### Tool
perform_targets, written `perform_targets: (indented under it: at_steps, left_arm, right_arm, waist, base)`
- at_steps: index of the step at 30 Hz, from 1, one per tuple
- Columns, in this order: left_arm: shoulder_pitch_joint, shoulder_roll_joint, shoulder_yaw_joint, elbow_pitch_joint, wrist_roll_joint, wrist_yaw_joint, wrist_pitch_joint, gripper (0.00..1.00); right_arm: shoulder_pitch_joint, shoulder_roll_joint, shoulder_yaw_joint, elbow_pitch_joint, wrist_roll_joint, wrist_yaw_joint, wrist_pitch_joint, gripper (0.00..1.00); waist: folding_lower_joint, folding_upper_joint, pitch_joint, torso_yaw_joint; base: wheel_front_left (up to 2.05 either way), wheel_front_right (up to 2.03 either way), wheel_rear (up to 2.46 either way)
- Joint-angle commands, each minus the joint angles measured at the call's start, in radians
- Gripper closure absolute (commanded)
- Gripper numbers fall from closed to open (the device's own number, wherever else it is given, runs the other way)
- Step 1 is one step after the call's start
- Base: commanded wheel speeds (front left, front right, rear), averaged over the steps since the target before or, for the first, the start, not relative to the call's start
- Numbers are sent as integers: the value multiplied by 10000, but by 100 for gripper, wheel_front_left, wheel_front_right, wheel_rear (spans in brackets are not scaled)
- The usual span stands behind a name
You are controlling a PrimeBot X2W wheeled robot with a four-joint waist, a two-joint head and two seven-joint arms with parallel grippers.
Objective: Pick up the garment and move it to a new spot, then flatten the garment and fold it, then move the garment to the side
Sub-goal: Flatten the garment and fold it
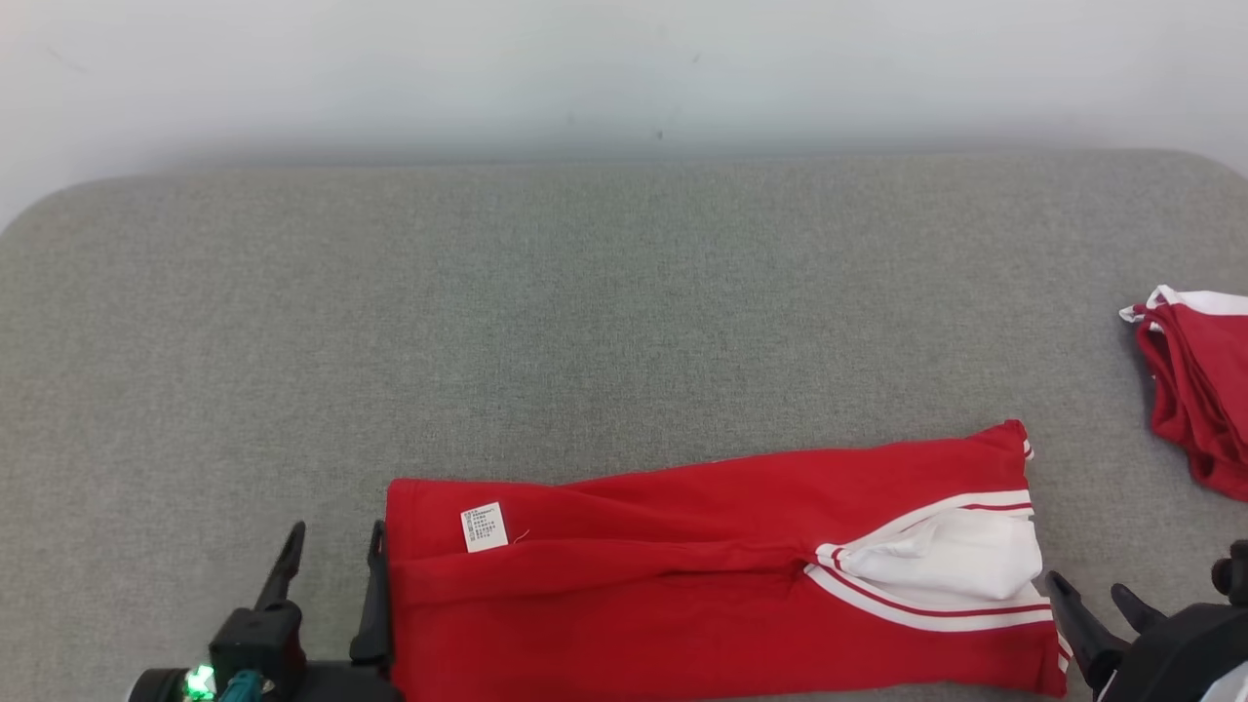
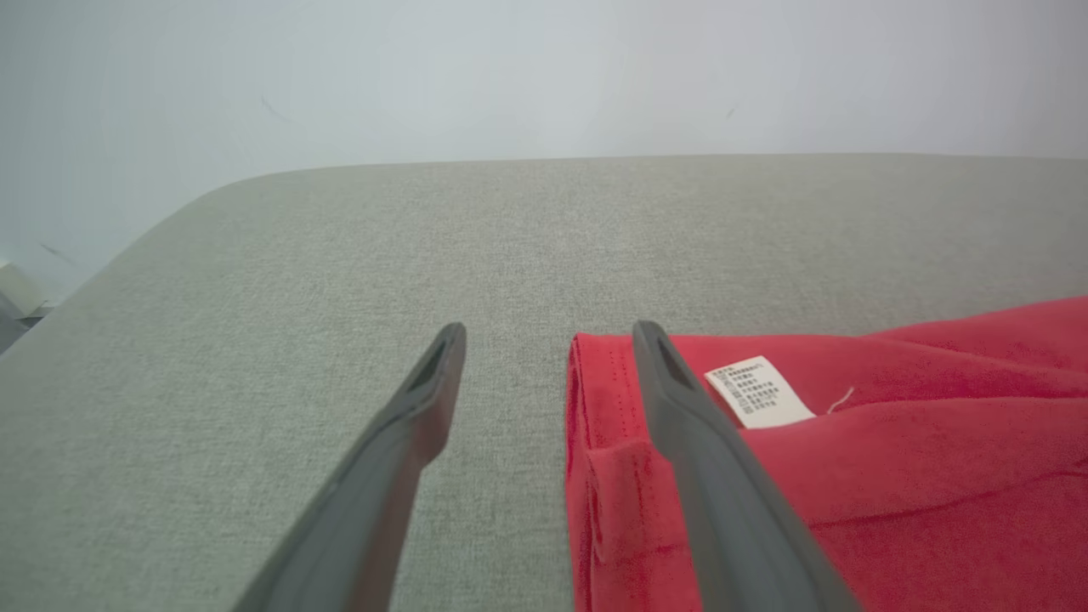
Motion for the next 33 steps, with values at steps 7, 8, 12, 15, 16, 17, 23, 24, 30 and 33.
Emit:
perform_targets:
  at_steps: [7,8,12,15,16,17,23,24,30,33]
  left_arm:
    - [1073,-683,1557,-1934,921,-70,-24,0]
    - [1235,-841,1779,-2146,974,-156,-24,0]
    - [1619,-1334,2396,-2765,1193,-497,-24,0]
    - [1930,-1799,2939,-3170,1437,-899,-24,0]
    - [2018,-1908,3081,-3219,1507,-1025,-24,0]
    - [2108,-2016,3219,-3260,1620,-1154,-24,0]
    - [2599,-2421,3742,-2814,2111,-1795,-24,0]
    - [2633,-2445,3792,-2744,2195,-1860,-24,0]
    - [2755,-2537,3926,-2401,2416,-2028,-24,0]
    - [2754,-2558,3967,-2336,2473,-2088,-24,0]
  right_arm:
    - [503,406,-213,-252,-260,-21,-1090,0]
    - [551,466,-167,-188,-255,-21,-1380,0]
    - [639,536,106,83,-325,-21,-2337,0]
    - [709,557,448,455,-450,-21,-3617,0]
    - [766,567,662,601,-501,-21,-4054,0]
    - [770,573,782,768,-559,-21,-4572,0]
    - [707,345,1939,2152,-1006,-21,-7376,0]
    - [674,253,2069,2338,-1141,-21,-7621,0]
    - [433,-63,2367,3016,-1572,-21,-8433,0]
    - [338,-164,2289,3147,-1681,-21,-8600,0]
  waist:
    - [0,1,-495,167]
    - [0,1,-565,178]
    - [0,1,-729,189]
    - [0,1,-887,213]
    - [0,1,-943,215]
    - [0,1,-991,206]
    - [0,1,-1342,54]
    - [0,1,-1373,20]
    - [0,1,-1467,-141]
    - [0,1,-1485,-190]
  base:
    - [0,0,0]
    - [0,0,0]
    - [0,0,0]
    - [0,0,0]
    - [0,0,0]
    - [0,0,0]
    - [0,0,0]
    - [0,0,0]
    - [0,0,0]
    - [0,0,0]
